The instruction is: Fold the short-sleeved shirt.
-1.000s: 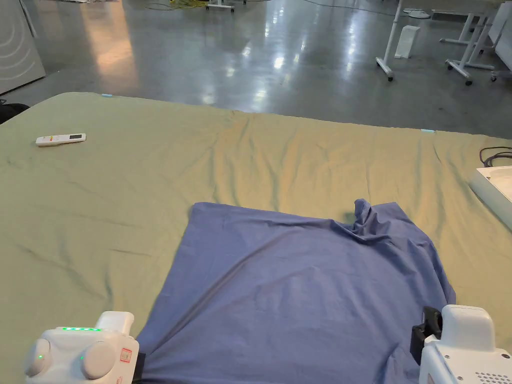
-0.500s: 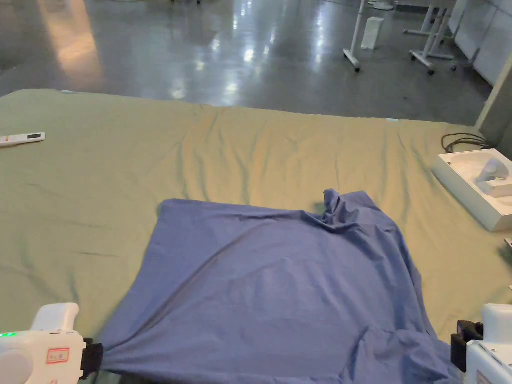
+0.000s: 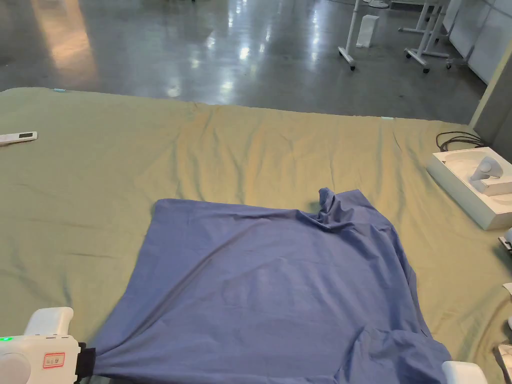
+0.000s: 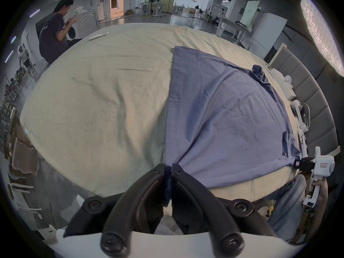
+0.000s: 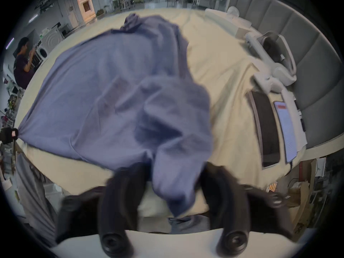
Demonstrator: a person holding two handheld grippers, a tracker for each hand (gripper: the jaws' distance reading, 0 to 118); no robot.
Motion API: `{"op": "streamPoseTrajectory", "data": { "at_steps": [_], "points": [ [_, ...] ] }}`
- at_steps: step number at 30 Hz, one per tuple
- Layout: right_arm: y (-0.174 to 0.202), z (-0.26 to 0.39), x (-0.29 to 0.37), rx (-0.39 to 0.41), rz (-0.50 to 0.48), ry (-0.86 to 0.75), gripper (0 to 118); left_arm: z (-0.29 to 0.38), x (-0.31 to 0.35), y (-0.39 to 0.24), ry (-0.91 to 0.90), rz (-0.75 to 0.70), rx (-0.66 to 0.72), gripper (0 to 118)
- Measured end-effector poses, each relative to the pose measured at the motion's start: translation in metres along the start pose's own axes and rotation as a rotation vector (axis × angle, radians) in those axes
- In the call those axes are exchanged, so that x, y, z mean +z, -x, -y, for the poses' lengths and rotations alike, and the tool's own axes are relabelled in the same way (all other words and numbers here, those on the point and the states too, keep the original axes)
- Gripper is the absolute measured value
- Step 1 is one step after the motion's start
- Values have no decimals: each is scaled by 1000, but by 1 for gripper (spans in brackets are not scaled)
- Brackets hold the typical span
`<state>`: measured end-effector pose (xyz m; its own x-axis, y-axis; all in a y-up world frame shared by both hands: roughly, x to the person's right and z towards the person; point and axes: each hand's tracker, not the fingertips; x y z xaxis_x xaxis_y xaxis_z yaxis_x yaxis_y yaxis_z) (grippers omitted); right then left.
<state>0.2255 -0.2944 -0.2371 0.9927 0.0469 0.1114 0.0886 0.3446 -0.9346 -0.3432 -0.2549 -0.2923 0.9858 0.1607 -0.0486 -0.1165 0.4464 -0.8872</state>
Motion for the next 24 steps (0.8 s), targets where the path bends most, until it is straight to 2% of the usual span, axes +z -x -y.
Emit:
{"op": "streamPoseTrajectory", "data": {
  "at_steps": [1, 2, 5, 15, 24],
  "points": [
    [2, 1, -4, -1, -11, 4, 27, 0, -1, 1, 2, 0, 5, 7],
    [4, 1, -5, 3, -16, 0, 17, 0, -2, 2, 5, 2, 7, 7],
    [6, -1, -1, 11, 8, -15, 10, 1, -4, 2, 13, 0, 15, 7],
    [6, -15, 40, 16, 46, -148, 7, -10, -9, 2, -7, -2, 30, 7],
    [7, -83, 50, -4, 41, -237, 7, -62, -21, -7, -73, 3, 24, 7]
  ]
}}
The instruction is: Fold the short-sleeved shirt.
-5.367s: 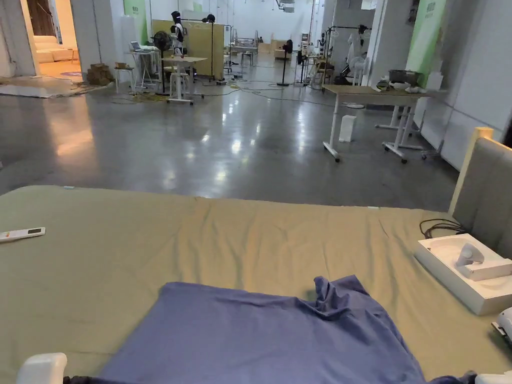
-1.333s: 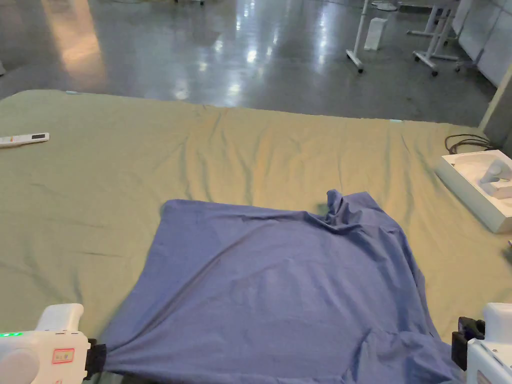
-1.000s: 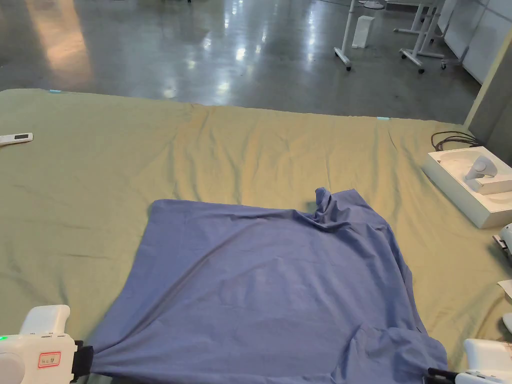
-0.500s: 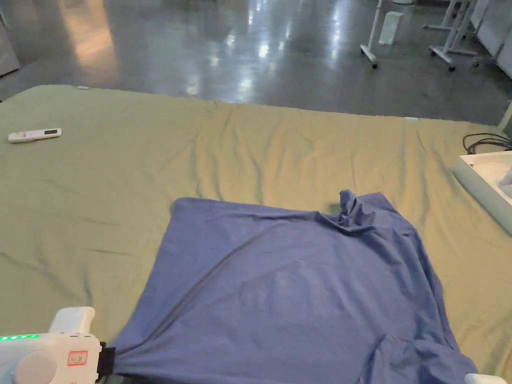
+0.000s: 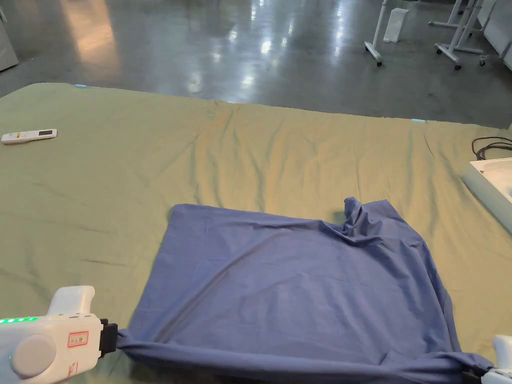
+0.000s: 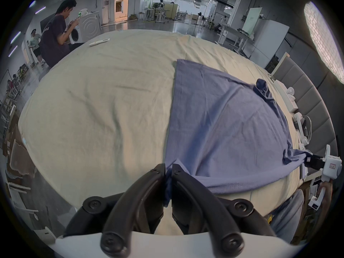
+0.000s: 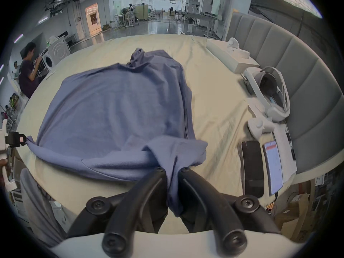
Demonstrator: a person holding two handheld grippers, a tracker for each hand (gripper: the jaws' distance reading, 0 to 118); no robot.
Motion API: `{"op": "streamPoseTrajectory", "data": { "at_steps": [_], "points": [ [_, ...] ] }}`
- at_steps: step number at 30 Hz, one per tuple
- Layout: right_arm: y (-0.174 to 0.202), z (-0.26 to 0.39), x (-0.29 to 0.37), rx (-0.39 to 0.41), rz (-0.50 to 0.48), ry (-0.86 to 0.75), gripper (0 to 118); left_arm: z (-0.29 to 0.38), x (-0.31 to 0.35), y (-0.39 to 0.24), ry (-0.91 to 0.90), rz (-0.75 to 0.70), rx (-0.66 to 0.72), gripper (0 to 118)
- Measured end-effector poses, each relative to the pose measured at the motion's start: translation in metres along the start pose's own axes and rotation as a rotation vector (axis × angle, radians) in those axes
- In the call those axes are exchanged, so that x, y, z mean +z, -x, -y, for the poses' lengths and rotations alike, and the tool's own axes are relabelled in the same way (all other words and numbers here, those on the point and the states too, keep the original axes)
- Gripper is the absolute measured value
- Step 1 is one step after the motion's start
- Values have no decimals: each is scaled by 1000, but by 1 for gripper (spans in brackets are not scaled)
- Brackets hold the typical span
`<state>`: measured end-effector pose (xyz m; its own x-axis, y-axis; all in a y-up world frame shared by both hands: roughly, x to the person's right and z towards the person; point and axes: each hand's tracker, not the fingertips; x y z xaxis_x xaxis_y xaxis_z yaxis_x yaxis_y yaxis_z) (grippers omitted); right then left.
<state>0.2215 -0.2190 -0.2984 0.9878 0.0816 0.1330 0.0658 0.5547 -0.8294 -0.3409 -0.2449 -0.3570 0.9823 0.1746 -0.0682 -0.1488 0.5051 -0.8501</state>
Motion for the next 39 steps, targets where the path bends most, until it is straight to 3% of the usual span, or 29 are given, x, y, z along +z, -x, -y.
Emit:
{"op": "streamPoseTrajectory", "data": {
  "at_steps": [12, 24, 25, 27, 28, 30, 32, 39],
  "points": [
    [10, -92, -85, -57, 14, 32, 7, -98, -84, -22, -25, -17, -21, 7],
    [14, -100, -146, -42, 18, 102, 11, -113, -130, -24, 40, -24, -47, 8],
    [15, -99, -141, -41, 24, 80, 16, -112, -127, -23, 36, -15, -42, 12],
    [17, -96, -124, -75, 32, -21, 47, -108, -117, -24, 11, -6, -40, 39],
    [17, -95, -116, -85, 20, -73, 56, -107, -109, -24, -12, -3, -40, 45],
    [21, -94, -93, -98, -9, -184, 60, -103, -94, -27, -63, 30, -43, 48],
    [26, -93, -69, -87, -38, -290, 75, -99, -76, -32, -133, 53, -59, 54],
    [56, -78, 10, -91, -23, -634, 83, -67, -8, -66, -442, 49, -147, 59]
  ]
}}
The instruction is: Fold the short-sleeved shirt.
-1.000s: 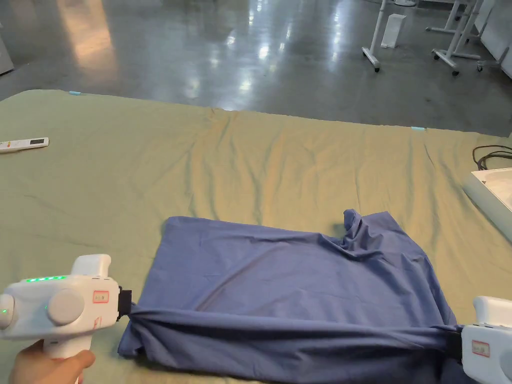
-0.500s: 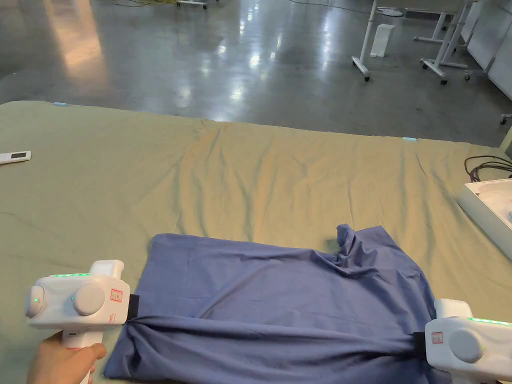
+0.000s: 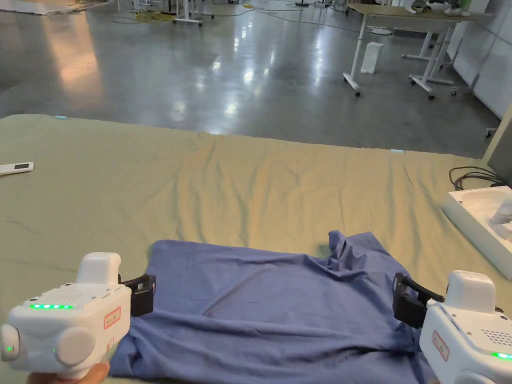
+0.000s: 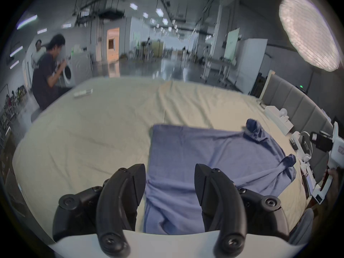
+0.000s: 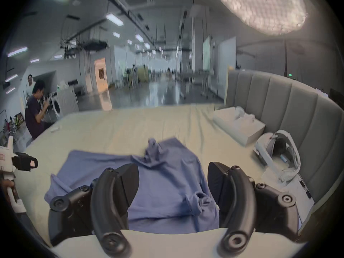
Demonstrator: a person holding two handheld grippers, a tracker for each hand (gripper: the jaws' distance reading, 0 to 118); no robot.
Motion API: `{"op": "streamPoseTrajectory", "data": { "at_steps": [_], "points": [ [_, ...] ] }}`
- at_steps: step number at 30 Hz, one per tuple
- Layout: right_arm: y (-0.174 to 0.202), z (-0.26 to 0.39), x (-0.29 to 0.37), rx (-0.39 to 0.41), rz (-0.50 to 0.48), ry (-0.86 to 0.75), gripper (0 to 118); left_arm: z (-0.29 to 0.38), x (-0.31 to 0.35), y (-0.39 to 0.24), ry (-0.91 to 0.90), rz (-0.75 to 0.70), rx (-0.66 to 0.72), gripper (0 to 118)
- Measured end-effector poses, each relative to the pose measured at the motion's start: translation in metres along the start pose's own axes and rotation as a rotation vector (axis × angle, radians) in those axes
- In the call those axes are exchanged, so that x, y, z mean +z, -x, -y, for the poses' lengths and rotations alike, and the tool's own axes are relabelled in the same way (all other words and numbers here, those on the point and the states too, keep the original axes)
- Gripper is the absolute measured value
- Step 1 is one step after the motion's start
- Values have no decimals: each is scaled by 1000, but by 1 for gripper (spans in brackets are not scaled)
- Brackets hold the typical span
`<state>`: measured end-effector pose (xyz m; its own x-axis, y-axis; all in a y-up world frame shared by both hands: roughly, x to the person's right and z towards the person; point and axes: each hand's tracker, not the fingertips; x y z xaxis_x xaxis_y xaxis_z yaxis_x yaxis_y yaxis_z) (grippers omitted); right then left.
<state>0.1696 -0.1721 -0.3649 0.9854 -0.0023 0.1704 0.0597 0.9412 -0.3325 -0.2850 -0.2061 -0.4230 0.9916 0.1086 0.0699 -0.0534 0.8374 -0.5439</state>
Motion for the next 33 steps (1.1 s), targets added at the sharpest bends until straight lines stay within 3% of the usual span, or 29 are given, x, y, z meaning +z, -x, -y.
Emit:
{"op": "streamPoseTrajectory", "data": {
  "at_steps": [4, 5, 7, 8, 9, 12, 13, 23, 33],
  "points": [
    [17, -2, 34, 24, 12, -126, 82, 3, 37, -27, -141, -45, -86, 58],
    [21, -2, 42, 34, 18, -151, 77, 3, 45, -33, -169, -66, -101, 56],
    [28, -1, 56, 44, 18, -190, 55, 5, 61, -42, -229, -63, -95, 43],
    [32, -1, 60, 50, 27, -201, 35, 5, 68, -46, -245, -71, -101, 26],
    [34, 0, 64, 54, 31, -204, 25, 3, 73, -50, -254, -85, -109, 13],
    [39, 0, 73, 60, 28, -222, 3, 4, 85, -57, -288, -89, -143, 2],
    [41, 0, 75, 69, 31, -227, 0, 3, 88, -58, -287, -89, -143, 2],
    [40, 1, 85, 89, 16, -242, 0, 5, 94, -34, -224, -97, -61, 1],
    [29, 13, 71, 59, -7, -144, 0, 29, 18, 30, 242, -100, 29, 3]
  ]
}}
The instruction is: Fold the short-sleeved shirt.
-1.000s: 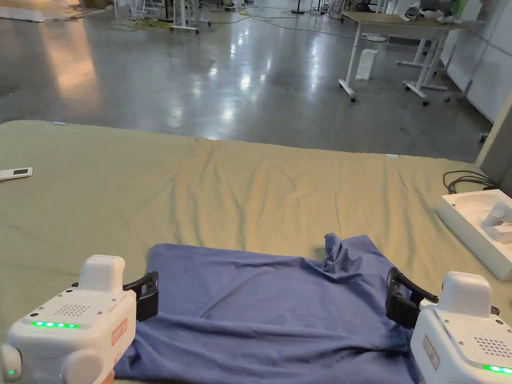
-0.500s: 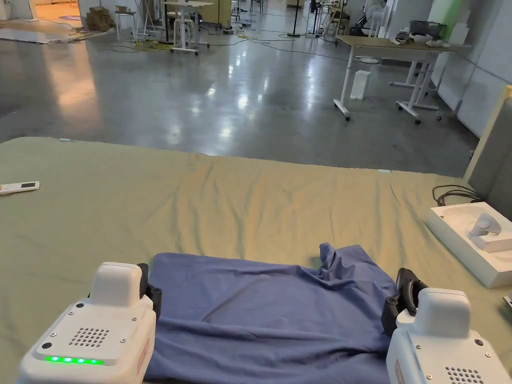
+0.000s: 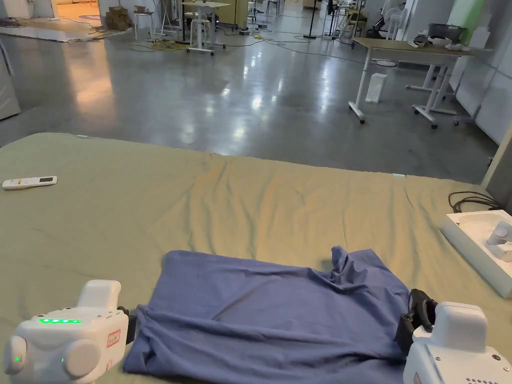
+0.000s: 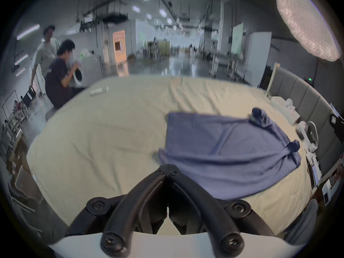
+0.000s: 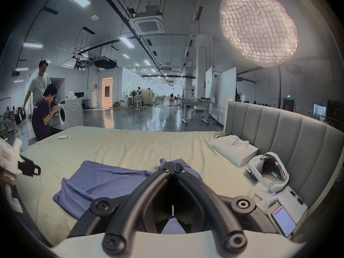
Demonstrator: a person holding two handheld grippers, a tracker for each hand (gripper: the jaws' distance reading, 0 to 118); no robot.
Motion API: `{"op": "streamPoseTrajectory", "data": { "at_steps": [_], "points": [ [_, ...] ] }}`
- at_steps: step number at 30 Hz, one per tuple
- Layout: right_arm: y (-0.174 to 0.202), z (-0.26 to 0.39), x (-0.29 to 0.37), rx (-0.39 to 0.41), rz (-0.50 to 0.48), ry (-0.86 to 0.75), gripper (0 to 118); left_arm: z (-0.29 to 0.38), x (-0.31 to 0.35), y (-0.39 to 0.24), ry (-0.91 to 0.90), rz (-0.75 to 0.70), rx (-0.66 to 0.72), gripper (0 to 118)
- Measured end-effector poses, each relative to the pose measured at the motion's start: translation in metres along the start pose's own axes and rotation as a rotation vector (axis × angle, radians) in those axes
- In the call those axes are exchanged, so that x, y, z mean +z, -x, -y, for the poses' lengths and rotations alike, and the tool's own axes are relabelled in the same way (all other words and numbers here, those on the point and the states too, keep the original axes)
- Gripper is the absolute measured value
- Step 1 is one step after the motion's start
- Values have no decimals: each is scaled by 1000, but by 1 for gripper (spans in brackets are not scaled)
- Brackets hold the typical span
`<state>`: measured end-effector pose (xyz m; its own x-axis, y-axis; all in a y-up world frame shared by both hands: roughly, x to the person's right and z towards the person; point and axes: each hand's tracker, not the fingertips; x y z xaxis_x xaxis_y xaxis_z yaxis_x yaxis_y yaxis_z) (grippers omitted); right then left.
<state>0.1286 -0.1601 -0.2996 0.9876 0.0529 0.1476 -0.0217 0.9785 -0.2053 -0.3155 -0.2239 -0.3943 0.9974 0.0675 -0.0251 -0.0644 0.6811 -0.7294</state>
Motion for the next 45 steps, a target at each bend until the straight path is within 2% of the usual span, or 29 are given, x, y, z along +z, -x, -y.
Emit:
{"op": "streamPoseTrajectory", "data": {
  "at_steps": [1, 2, 5, 6, 14, 19, 21, 25, 28, 33, 38, 42, 43, 45],
  "points": [
    [-1, 2, -1, -3, -5, 5, 0, 1, -9, 3, 33, 9, 10, 5],
    [-1, 3, -2, -2, -7, 11, 0, 1, -17, 7, 60, 12, 20, 15],
    [0, 8, -6, 19, -7, 46, 0, 3, -38, 13, 121, 35, 76, 70],
    [-1, 10, -8, 18, -10, 61, 0, 3, -46, 15, 154, 36, 93, 72],
    [-14, 28, -20, -25, 15, 147, 0, 17, -92, 15, 368, -36, 52, 72],
    [-19, 34, -24, -39, 28, 183, 0, 26, -97, 6, 372, -47, 38, 72],
    [-21, 37, -26, -40, 27, 196, 0, 25, -95, 2, 384, -76, 22, 69],
    [-21, 43, -30, -44, 24, 222, 0, 22, -96, -13, 392, -94, -34, 46],
    [-20, 46, -30, -47, 20, 240, 0, 23, -95, -17, 390, -100, -78, 6],
    [-28, 50, -30, -29, 22, 261, 0, 24, -72, 7, 320, -6, 44, 4],
    [-47, 49, -35, -39, 38, 291, 0, 22, -45, 19, 246, 50, 76, 4],
    [-71, 48, -48, -46, 62, 375, 0, 21, -31, 25, 200, 97, 119, 4],
    [-76, 48, -53, -41, 67, 406, 2, 21, -28, 26, 178, 107, 129, 4],
    [-90, 52, -66, -41, 76, 500, 33, 20, -27, 26, 185, 109, 125, 4]
  ]
}}
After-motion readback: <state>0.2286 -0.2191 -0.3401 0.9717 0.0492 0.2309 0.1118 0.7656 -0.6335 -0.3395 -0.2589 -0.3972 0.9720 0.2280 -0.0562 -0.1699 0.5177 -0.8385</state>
